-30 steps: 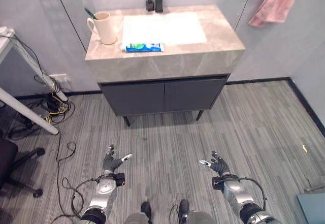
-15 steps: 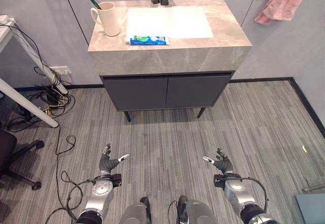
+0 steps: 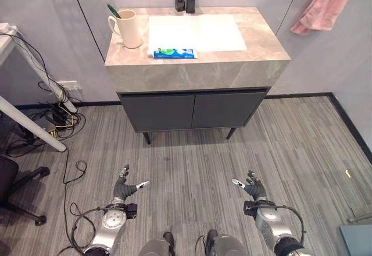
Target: Put brush and paste in cup on sink, flatten towel.
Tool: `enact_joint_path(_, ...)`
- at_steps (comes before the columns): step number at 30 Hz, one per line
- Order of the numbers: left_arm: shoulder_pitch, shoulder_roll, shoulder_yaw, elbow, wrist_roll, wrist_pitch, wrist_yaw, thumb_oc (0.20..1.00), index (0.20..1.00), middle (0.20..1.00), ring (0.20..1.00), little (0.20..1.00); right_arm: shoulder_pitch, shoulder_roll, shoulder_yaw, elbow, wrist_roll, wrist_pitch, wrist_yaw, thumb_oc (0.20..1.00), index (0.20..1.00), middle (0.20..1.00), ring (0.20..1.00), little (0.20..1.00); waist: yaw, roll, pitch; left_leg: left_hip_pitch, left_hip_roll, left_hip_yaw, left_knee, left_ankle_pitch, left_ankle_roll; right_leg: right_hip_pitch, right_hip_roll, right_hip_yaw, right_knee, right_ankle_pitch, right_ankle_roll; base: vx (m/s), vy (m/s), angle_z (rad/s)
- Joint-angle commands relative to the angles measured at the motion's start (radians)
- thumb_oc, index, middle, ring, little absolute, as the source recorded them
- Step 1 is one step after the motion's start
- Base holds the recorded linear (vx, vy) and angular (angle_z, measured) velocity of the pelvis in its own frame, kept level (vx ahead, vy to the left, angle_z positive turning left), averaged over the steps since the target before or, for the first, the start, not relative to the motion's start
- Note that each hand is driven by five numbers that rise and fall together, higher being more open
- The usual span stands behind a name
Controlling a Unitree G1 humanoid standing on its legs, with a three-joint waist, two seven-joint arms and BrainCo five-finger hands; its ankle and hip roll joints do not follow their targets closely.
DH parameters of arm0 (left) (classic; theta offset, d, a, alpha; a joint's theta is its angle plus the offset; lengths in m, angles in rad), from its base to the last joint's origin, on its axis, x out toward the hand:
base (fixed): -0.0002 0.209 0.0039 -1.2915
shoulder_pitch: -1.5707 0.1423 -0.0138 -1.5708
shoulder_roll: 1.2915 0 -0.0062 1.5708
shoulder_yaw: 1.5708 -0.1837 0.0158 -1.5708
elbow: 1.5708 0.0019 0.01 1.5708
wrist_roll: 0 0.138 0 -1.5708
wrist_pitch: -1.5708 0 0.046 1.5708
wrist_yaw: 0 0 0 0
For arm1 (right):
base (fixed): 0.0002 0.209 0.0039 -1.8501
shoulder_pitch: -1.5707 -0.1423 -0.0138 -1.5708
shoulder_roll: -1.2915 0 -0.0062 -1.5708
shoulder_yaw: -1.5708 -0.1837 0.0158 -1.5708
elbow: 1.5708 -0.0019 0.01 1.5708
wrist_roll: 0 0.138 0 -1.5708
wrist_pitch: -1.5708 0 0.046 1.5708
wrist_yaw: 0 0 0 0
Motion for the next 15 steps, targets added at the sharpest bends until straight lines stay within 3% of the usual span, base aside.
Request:
enact_joint_path(1,0.013,0.035,-0.034,-0.061,0.052,-0.012,0.006,1.000,1.000,1.000,1.000,1.000,-0.010,0.000,-0.025,-0.026,0.023,-0.059,0.012,1.000,1.000,1.000,1.000,1.000,0.004,0.001,0.029,0.098,-0.022,0.038,-0.060,-0.009,0.022,-0.051,-0.109,0.080,0.136,0.305,0.145,0.08,0.123,-0.03)
enact_joint_path(4,0.012,0.029,-0.039,-0.042,0.064,-0.007,0.003,1.000,1.000,1.000,1.000,1.000,-0.004,-0.004,-0.028,-0.030,0.026,-0.055,0.015,1.000,1.000,1.000,1.000,1.000,-0.018,0.006,0.041,0.139,-0.030,0.025,-0.083,-0.016,0.024,-0.121,-0.085,0.089,0.127,0.292,0.140,0.11,0.089,0.02)
enact_joint_path(7,-0.018,0.020,-0.049,0.003,0.068,-0.004,0.010,1.000,1.000,1.000,1.000,1.000,-0.016,-0.006,-0.034,-0.005,0.029,-0.054,0.004,1.000,1.000,1.000,1.000,1.000,-0.034,-0.010,0.051,0.180,-0.046,0.027,-0.109,-0.036,0.018,-0.137,-0.127,0.041,-0.053,0.341,0.154,0.13,-0.017,-0.02)
enact_joint_path(8,-0.018,0.020,-0.049,0.003,0.068,-0.004,0.010,1.000,1.000,1.000,1.000,1.000,-0.016,-0.006,-0.034,-0.005,0.029,-0.054,0.004,1.000,1.000,1.000,1.000,1.000,-0.035,-0.009,0.052,0.181,-0.046,0.026,-0.109,-0.036,0.018,-0.136,-0.127,0.040,-0.054,0.341,0.154,0.21,-0.123,-0.12)
enact_joint_path(10,-0.042,0.014,-0.051,0.036,0.066,-0.007,0.016,1.000,1.000,1.000,1.000,1.000,-0.025,-0.001,-0.034,0.018,0.046,-0.052,0.001,1.000,1.000,1.000,1.000,1.000,-0.062,-0.029,0.060,0.196,-0.052,0.004,-0.107,-0.053,-0.003,-0.139,-0.112,0.114,-0.286,0.404,0.182,0.29,-0.182,0.08)
enact_joint_path(11,-0.052,0.013,-0.053,0.038,0.067,-0.012,0.021,1.000,1.000,1.000,1.000,1.000,-0.030,0.002,-0.034,0.015,0.045,-0.051,-0.004,1.000,1.000,1.000,1.000,1.000,-0.064,-0.034,0.058,0.202,-0.039,0.002,-0.113,-0.058,-0.021,-0.151,-0.130,0.105,-0.374,0.431,0.200,0.22,-0.141,0.33)
enact_joint_path(14,-0.058,0.012,-0.060,0.042,0.066,-0.010,0.031,1.000,1.000,1.000,1.000,1.000,-0.018,-0.002,-0.035,0.006,0.039,-0.045,-0.003,1.000,1.000,1.000,1.000,1.000,-0.066,-0.044,0.047,0.219,-0.035,-0.012,-0.125,-0.061,-0.036,-0.136,-0.129,0.110,-0.409,0.433,0.205,0.27,-0.122,0.21)
enact_joint_path(15,-0.059,0.008,-0.061,0.050,0.065,-0.011,0.032,1.000,1.000,1.000,1.000,1.000,-0.017,-0.003,-0.031,0.008,0.038,-0.044,-0.003,1.000,1.000,1.000,1.000,1.000,-0.069,-0.053,0.042,0.224,-0.042,-0.018,-0.130,-0.067,-0.036,-0.135,-0.128,0.129,-0.402,0.463,0.210,0.16,-0.062,0.20)
